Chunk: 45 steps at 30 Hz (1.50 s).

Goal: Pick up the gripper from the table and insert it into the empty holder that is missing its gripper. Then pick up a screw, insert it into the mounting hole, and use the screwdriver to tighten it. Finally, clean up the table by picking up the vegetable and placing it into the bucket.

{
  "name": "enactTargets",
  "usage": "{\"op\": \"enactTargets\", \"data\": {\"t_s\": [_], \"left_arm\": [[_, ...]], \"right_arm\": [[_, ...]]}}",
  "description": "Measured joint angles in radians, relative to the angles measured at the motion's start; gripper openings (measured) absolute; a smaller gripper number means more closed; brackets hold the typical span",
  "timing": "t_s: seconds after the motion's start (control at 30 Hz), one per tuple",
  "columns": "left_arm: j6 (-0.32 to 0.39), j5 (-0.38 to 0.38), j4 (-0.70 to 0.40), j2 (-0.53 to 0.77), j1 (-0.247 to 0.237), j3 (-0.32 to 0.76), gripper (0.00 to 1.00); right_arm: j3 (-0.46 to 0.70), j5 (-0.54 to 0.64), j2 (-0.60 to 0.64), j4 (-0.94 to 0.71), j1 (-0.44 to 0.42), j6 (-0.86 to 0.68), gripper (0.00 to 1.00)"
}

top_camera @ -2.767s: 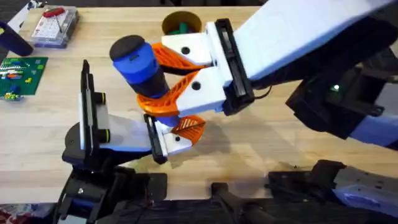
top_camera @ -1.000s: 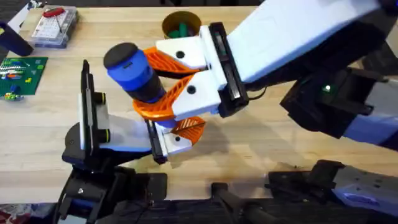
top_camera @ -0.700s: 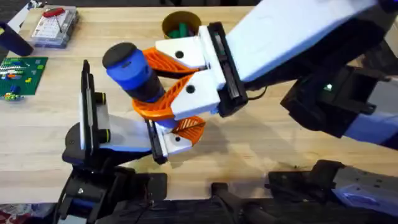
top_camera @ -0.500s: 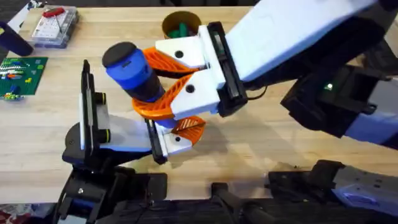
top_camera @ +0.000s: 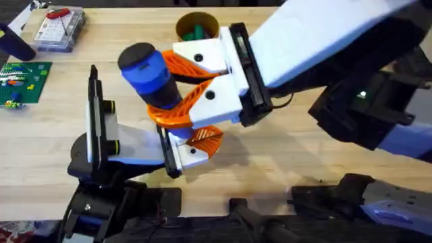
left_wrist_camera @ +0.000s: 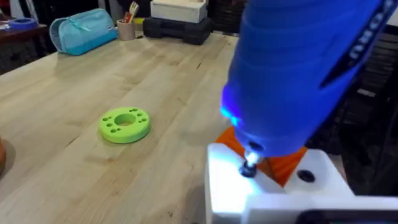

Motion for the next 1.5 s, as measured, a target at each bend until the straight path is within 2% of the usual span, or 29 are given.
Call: {"op": "enactTargets", "data": {"t_s": [0.5,1.5], "left_arm": [[0.008,0.013,-0.005,0.000,0.000,0.000,0.015],[0.007,0.014,-0.006,0.000,0.000,0.000,0.015]], "right_arm": [[-0.054,0.014,-0.065,0.002,-0.002,-0.005,0.057],[-0.058,0.022,-0.075,-0.027,-0.002,-0.026,0.058]]}}
